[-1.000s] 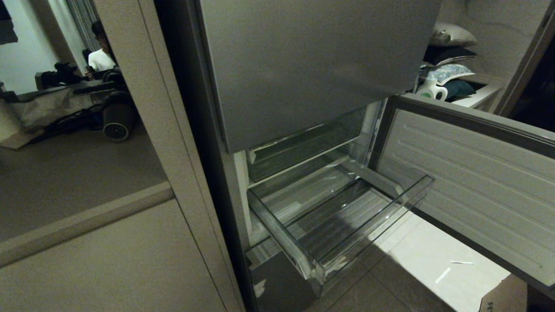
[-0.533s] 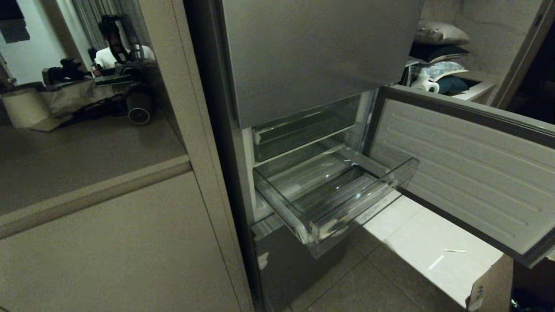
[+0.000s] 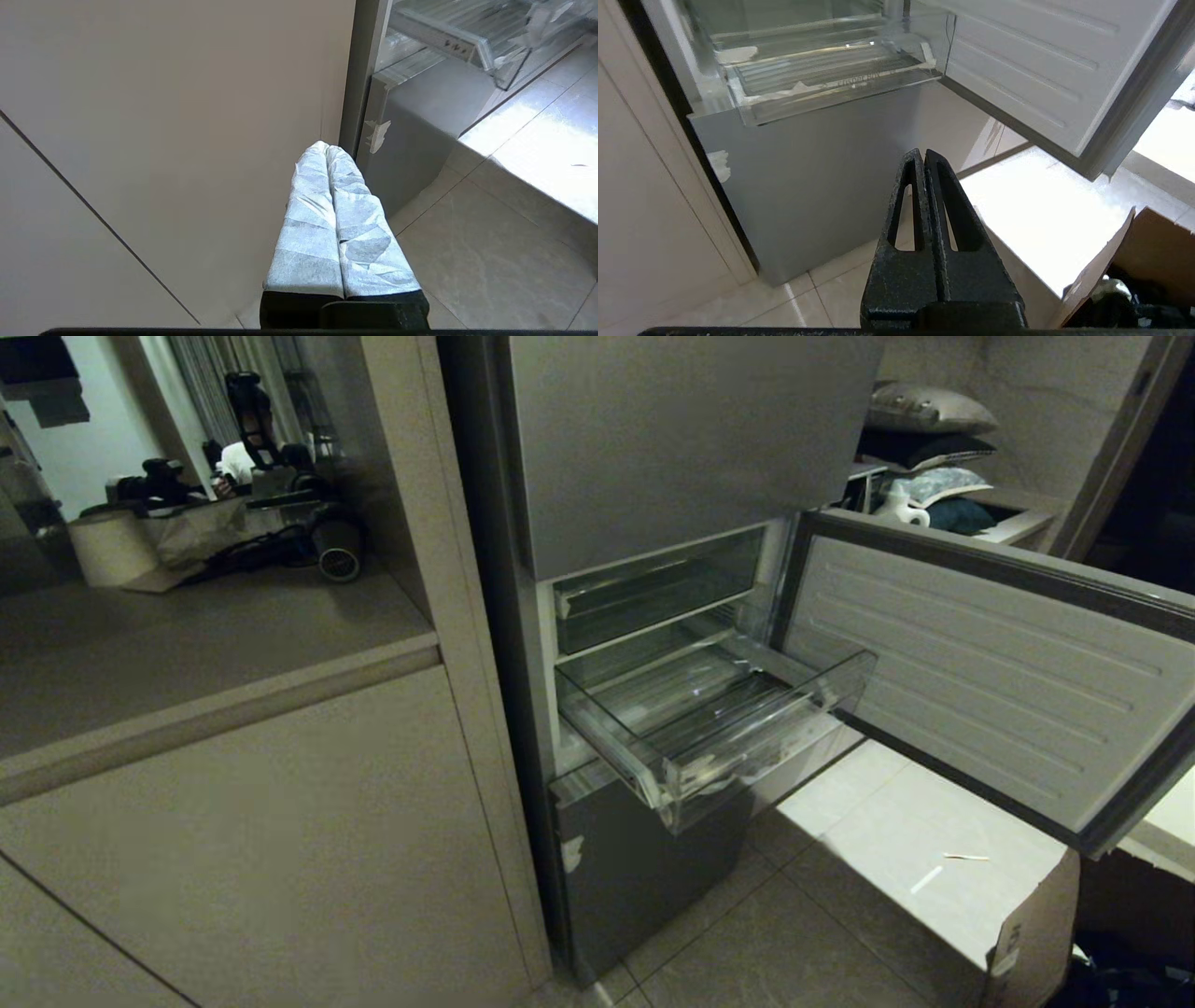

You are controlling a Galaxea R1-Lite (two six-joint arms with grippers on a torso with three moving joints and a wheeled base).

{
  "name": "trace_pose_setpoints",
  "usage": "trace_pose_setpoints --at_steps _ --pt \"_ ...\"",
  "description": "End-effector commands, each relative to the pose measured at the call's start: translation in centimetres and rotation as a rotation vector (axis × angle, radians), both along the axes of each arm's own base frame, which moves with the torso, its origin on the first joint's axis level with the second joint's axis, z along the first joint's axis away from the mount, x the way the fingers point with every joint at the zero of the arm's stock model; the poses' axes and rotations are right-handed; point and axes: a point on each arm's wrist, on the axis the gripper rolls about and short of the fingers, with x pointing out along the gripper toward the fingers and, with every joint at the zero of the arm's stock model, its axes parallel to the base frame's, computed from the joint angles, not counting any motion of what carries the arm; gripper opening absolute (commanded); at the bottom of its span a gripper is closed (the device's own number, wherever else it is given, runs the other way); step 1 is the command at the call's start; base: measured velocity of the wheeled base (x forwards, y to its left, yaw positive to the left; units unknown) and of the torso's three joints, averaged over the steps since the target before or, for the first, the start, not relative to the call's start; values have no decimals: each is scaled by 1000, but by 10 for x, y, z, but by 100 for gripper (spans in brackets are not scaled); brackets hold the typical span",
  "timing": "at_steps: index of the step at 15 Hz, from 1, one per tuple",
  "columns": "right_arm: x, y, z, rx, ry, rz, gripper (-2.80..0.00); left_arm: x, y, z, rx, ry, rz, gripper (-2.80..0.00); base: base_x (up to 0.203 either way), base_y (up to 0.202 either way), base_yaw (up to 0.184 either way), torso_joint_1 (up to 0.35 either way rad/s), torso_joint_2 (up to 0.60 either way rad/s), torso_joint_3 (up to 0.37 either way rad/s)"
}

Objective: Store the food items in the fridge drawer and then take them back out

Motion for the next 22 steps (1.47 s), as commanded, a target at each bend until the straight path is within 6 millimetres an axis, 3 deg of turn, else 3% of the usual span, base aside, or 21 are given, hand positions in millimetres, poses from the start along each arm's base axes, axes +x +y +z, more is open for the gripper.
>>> trace_pose_setpoints --at_steps 1,10,22 --pt "2 0 -8 1 30 1 -280 0 0 0 0 1 0 -280 0 0 0 0 0 0" --pt "2 0 -8 1 30 1 -280 0 0 0 -2 1 0 -280 0 -12 1 -1 0 1" --pt "2 0 -8 3 30 -15 -280 0 0 0 -2 1 0 -280 0 -196 1 3 2 2"
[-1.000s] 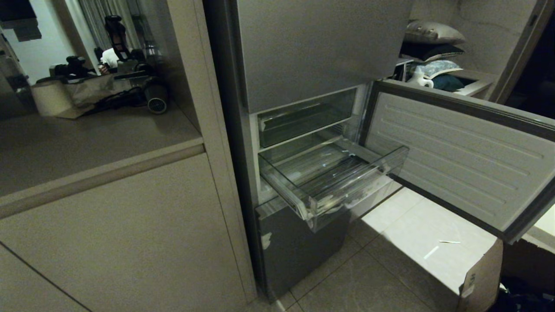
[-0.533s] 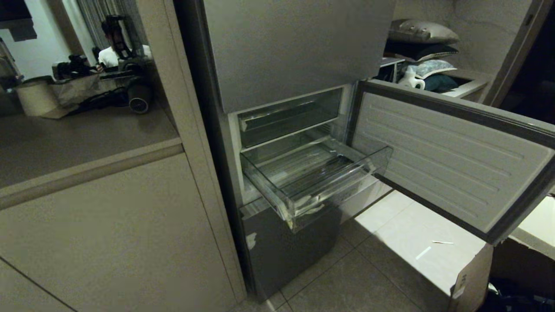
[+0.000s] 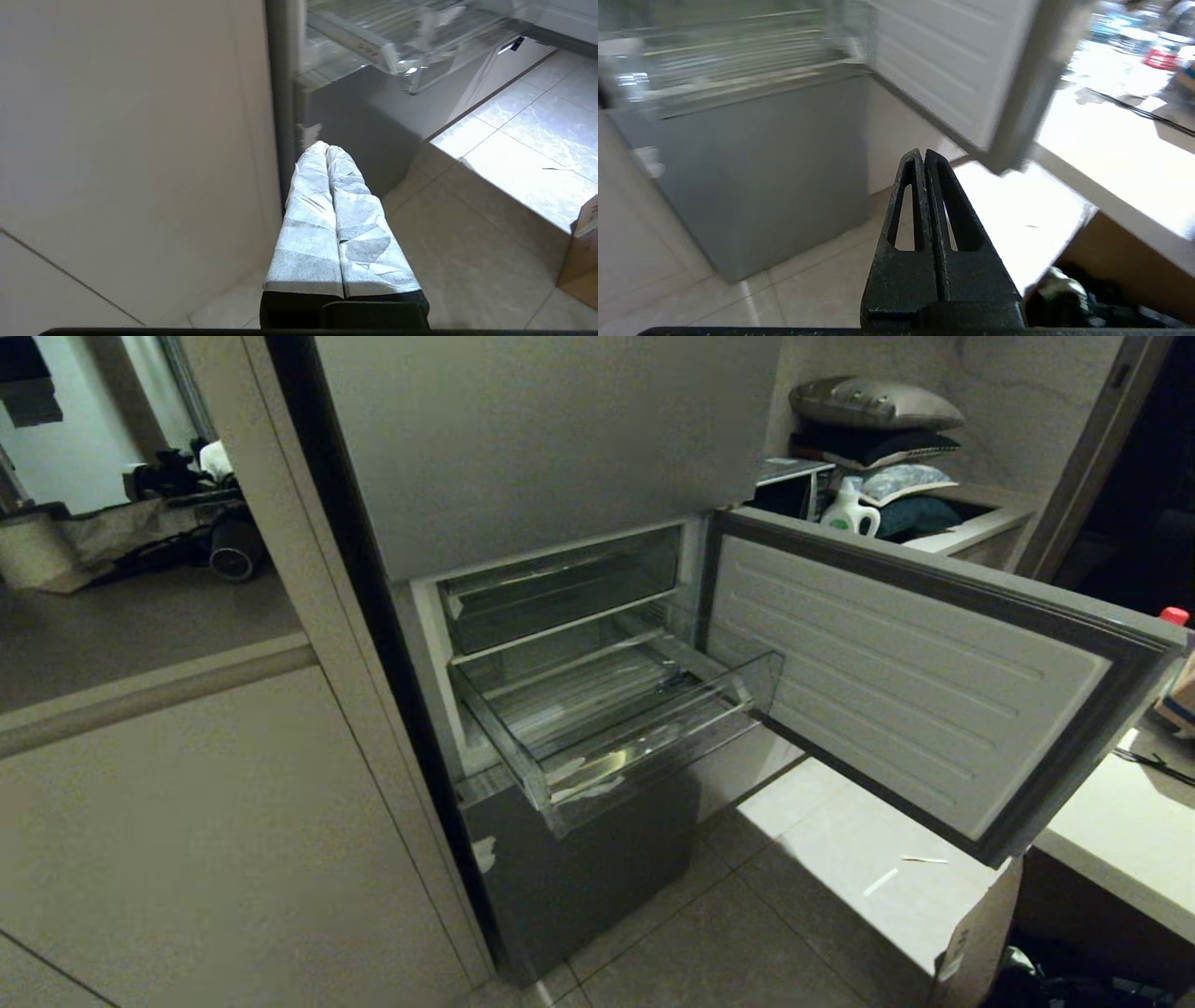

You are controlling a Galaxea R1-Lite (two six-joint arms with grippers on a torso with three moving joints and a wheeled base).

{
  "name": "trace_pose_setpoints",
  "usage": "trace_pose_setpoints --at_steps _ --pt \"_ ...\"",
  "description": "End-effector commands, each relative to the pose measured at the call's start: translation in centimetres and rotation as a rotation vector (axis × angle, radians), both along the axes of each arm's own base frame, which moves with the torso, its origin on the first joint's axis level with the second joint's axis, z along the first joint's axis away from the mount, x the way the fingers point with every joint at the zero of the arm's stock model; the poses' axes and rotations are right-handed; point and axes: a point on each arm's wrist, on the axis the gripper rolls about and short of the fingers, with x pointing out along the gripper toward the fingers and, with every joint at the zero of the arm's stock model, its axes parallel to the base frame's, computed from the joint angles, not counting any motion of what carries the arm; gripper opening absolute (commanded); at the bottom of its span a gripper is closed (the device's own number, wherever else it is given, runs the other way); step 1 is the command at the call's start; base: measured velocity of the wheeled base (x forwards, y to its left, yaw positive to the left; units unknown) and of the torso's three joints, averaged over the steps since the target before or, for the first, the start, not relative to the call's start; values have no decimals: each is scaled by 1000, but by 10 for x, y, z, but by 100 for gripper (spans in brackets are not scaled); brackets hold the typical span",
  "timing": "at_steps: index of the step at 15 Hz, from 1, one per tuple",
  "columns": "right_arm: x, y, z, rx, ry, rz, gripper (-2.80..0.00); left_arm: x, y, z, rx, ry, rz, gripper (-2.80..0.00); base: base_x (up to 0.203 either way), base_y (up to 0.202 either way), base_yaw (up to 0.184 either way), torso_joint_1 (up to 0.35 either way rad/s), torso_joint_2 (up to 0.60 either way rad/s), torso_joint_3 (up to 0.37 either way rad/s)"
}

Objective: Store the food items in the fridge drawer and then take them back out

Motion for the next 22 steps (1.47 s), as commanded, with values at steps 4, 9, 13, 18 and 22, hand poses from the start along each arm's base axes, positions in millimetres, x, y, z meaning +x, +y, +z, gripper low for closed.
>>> trace_pose_setpoints --at_steps 4,9,13,18,22 --pt "2 0 -8 11 30 -14 -280 0 0 0 -1 2 0 -280 0 -198 1 0 4 6" --pt "2 0 -8 17 29 -11 -280 0 0 0 0 2 0 -280 0 -196 3 3 2 2" --pt "2 0 -8 22 28 -14 -280 0 0 0 0 2 0 -280 0 -171 -2 0 2 4" --pt "2 0 -8 25 28 -14 -280 0 0 0 0 2 0 -280 0 -10 0 1 1 0" --pt "2 0 -8 26 28 -14 -280 0 0 0 0 2 0 -280 0 0 0 0 0 0"
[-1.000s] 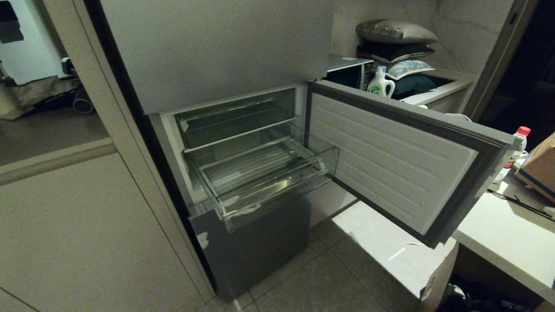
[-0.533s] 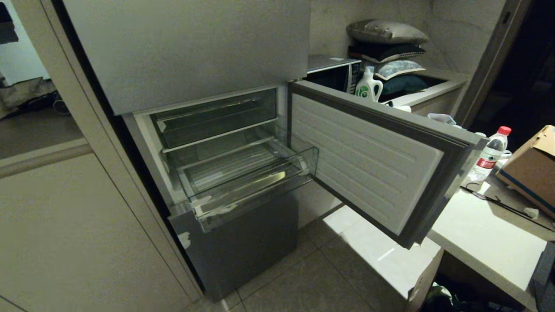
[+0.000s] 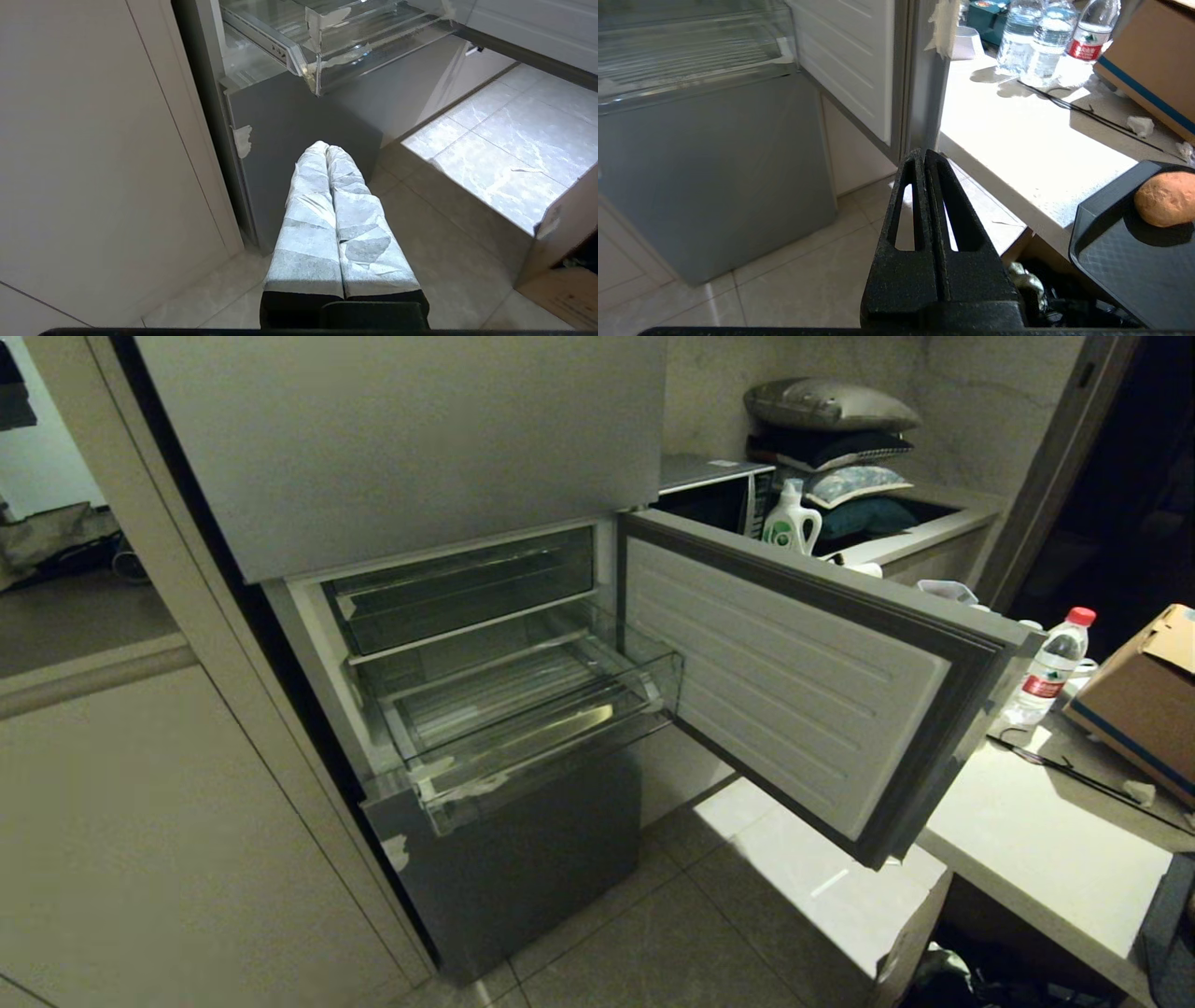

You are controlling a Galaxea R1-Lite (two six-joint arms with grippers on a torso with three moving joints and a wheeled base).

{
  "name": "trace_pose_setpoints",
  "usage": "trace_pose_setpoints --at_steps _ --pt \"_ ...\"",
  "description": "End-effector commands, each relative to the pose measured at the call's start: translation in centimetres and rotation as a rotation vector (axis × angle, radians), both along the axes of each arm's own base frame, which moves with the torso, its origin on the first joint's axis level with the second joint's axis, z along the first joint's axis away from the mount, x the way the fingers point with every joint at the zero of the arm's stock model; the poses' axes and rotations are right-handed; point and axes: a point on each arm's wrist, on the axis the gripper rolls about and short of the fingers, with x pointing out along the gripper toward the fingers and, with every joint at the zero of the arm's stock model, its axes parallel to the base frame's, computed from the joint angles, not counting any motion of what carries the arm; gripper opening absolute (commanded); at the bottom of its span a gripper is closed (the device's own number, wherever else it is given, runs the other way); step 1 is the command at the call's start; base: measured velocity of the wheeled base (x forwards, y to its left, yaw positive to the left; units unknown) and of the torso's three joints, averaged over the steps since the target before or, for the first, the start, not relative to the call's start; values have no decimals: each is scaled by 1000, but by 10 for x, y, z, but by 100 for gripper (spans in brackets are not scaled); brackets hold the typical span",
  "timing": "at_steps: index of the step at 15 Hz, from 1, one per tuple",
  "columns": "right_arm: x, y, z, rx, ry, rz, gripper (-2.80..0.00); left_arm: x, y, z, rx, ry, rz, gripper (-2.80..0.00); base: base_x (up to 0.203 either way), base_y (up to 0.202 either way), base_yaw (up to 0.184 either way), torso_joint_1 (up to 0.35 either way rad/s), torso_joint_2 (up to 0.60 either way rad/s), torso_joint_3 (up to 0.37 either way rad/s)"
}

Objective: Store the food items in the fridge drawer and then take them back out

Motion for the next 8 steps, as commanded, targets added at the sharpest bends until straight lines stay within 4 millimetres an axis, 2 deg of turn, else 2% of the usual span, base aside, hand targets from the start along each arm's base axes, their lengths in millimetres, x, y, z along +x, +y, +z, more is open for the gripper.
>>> trace_pose_setpoints --at_steps 1,3,8 --pt "2 0 -9 1 30 0 -280 0 0 0 0 2 0 -280 0 0 0 0 0 0" --pt "2 0 -9 0 30 0 -280 0 0 0 0 2 0 -280 -8 -3 -100 4 3 3" --pt "2 0 -9 8 30 -1 -280 0 0 0 0 2 0 -280 -2 6 -175 1 2 2"
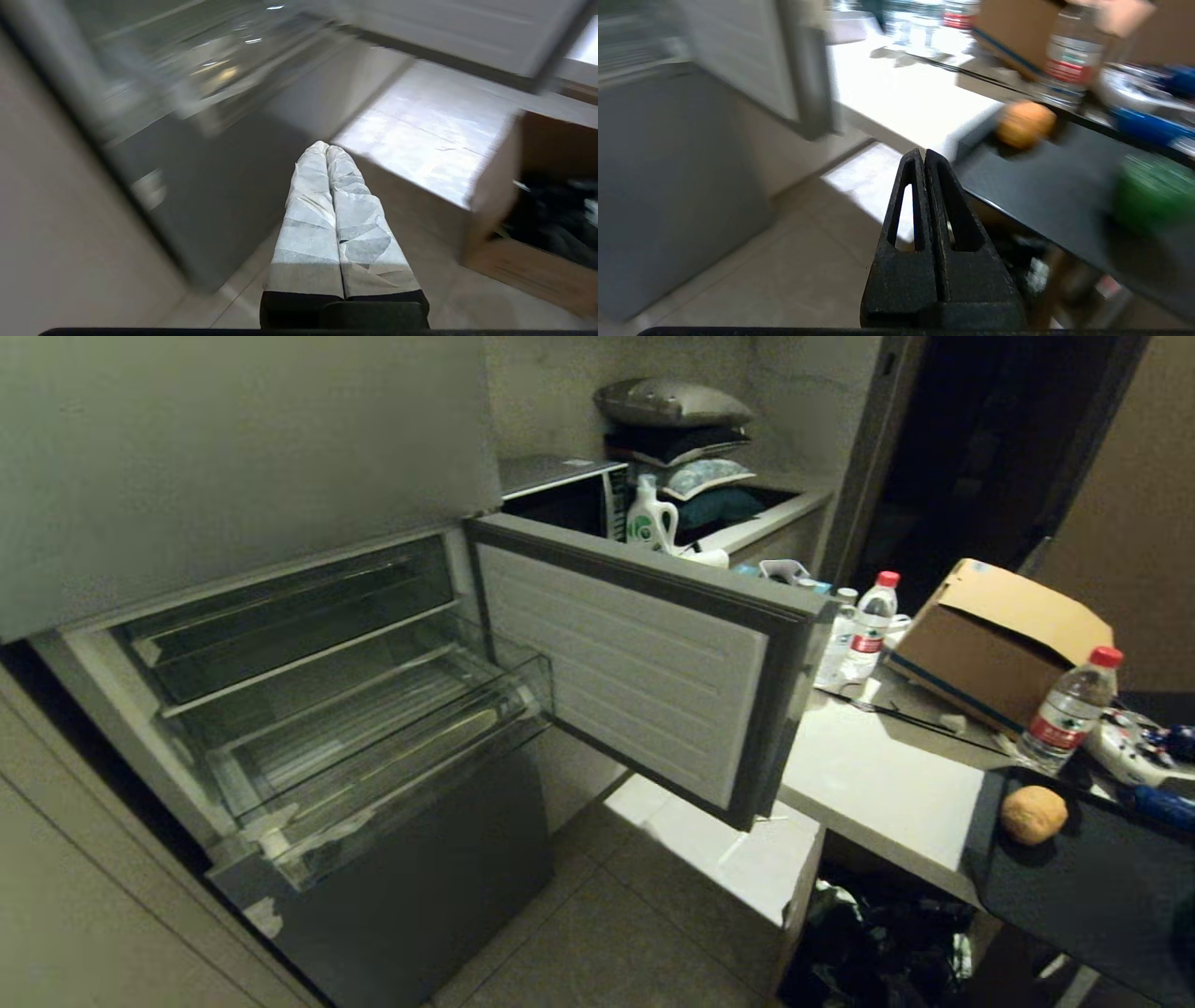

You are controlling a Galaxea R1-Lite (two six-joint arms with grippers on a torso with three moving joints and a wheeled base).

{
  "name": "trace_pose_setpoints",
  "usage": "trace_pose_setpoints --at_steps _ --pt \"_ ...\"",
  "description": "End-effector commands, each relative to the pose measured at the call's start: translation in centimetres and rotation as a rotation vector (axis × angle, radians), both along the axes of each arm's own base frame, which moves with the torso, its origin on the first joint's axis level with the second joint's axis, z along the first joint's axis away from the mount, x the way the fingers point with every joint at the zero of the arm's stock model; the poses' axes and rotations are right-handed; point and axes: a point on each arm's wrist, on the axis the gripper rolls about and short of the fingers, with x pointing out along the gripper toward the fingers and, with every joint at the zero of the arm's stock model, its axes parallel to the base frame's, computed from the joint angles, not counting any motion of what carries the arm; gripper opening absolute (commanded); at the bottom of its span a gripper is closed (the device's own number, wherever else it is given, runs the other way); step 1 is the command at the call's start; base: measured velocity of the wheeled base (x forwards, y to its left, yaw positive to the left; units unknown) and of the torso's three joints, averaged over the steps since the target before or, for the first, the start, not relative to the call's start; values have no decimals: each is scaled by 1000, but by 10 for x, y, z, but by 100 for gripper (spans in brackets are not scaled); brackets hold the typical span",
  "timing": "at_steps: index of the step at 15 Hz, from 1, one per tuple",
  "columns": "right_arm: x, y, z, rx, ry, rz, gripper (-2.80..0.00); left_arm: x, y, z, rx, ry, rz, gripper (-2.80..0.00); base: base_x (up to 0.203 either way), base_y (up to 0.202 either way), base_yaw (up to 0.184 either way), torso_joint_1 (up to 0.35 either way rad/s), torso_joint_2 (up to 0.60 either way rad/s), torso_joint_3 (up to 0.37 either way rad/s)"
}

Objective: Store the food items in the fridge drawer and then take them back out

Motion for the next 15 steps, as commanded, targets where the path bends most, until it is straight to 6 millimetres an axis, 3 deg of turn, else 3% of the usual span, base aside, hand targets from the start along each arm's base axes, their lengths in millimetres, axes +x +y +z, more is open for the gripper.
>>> trace_pose_setpoints --at_steps 1,15 --pt "2 0 -9 1 30 -1 -280 0 0 0 0 2 0 -280 1 5 -174 4 2 5" --pt "2 0 -9 6 30 0 -280 0 0 0 -1 2 0 -280 0 6 -176 2 3 4"
